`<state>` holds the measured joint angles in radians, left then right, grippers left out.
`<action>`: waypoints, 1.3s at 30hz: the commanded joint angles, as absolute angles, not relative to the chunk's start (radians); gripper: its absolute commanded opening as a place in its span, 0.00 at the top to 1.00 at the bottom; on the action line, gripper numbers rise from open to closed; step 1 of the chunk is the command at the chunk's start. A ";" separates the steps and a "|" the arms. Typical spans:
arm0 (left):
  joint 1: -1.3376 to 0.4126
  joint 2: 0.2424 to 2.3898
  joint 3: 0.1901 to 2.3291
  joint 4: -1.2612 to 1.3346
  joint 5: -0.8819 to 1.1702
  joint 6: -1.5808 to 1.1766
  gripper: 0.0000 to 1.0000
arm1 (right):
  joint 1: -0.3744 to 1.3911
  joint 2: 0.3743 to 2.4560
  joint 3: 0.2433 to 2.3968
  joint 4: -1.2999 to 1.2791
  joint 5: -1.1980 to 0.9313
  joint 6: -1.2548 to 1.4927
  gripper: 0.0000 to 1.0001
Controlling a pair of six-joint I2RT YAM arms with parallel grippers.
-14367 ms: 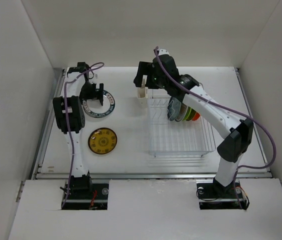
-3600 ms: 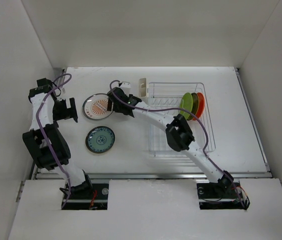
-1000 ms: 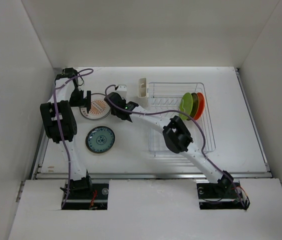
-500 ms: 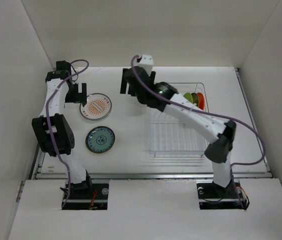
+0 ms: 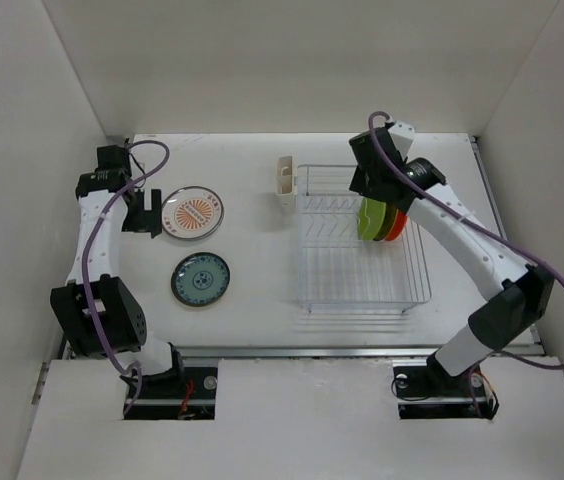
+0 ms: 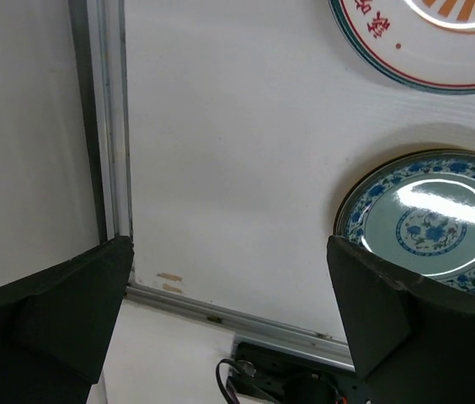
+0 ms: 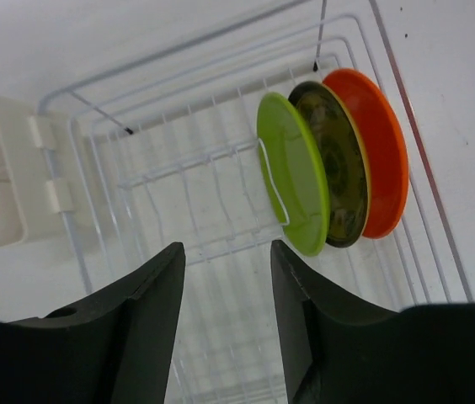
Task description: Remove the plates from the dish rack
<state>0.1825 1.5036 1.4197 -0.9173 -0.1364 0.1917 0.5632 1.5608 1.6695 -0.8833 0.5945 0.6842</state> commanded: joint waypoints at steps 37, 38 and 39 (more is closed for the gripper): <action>0.181 1.374 1.279 -0.951 -0.065 0.233 0.00 | 0.722 1.553 1.965 -1.024 0.858 0.646 1.00; 0.181 1.374 1.279 -0.951 -0.064 0.224 0.00 | 0.751 1.543 1.947 -0.978 0.816 0.632 1.00; 0.181 1.374 1.279 -0.951 -0.064 0.224 0.00 | 0.776 1.543 1.916 -0.916 0.751 0.608 1.00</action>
